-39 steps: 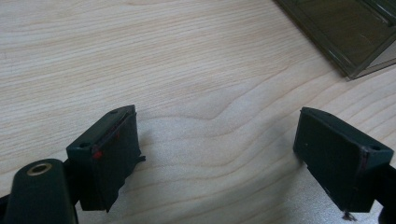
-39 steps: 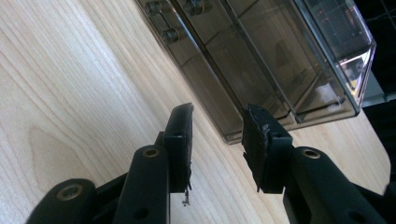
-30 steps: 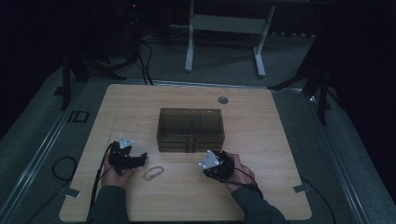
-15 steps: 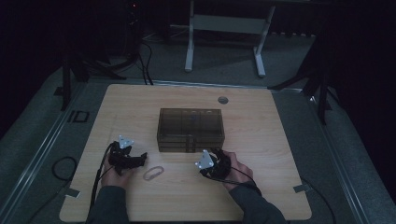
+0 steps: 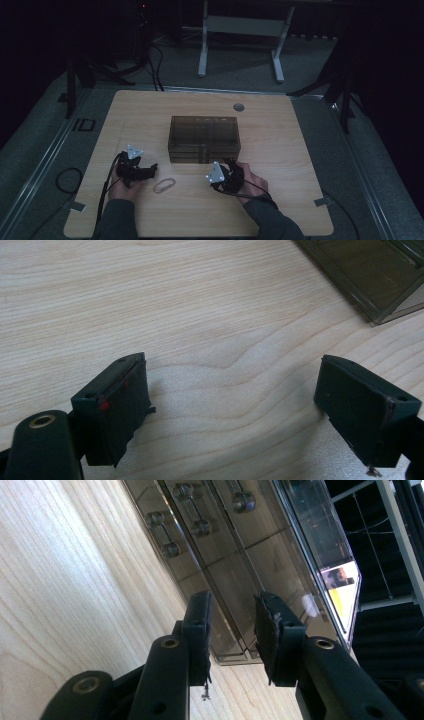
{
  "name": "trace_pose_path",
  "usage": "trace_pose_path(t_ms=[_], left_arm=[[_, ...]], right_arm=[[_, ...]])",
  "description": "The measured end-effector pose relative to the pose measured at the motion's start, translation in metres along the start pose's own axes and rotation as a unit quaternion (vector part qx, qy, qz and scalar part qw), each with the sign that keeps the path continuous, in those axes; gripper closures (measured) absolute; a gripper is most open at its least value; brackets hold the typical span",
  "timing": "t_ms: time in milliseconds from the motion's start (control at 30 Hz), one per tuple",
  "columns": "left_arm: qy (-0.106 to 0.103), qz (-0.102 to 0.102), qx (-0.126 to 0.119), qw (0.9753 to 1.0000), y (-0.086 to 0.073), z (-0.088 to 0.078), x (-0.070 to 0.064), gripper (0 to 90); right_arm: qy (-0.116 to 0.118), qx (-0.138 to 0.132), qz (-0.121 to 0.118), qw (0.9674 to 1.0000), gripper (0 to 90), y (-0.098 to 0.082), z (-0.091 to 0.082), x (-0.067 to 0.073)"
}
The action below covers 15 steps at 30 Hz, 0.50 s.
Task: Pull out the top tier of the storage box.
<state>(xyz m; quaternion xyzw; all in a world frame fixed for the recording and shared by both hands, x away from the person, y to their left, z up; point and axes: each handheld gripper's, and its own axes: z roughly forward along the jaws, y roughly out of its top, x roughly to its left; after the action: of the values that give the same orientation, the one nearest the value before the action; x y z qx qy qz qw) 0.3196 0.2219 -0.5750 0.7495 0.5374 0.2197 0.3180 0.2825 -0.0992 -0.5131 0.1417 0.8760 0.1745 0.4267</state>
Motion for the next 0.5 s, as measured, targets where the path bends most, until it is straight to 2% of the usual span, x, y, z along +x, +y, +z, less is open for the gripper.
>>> trace_pose_path(t_ms=[167, 500], left_arm=[[0.000, 0.000, 0.000, 1.0000, 0.0000, 0.0000, 0.0000, 14.6], [0.000, 0.000, 0.000, 1.0000, 0.0000, 0.0000, 0.0000, 14.6]], right_arm=[[-0.010, -0.006, -0.001, 0.9999, 67.4, 0.0019, -0.0007, 0.0010], [-0.029, -0.006, -0.019, 0.9994, 67.3, 0.0045, 0.0006, 0.0044]])
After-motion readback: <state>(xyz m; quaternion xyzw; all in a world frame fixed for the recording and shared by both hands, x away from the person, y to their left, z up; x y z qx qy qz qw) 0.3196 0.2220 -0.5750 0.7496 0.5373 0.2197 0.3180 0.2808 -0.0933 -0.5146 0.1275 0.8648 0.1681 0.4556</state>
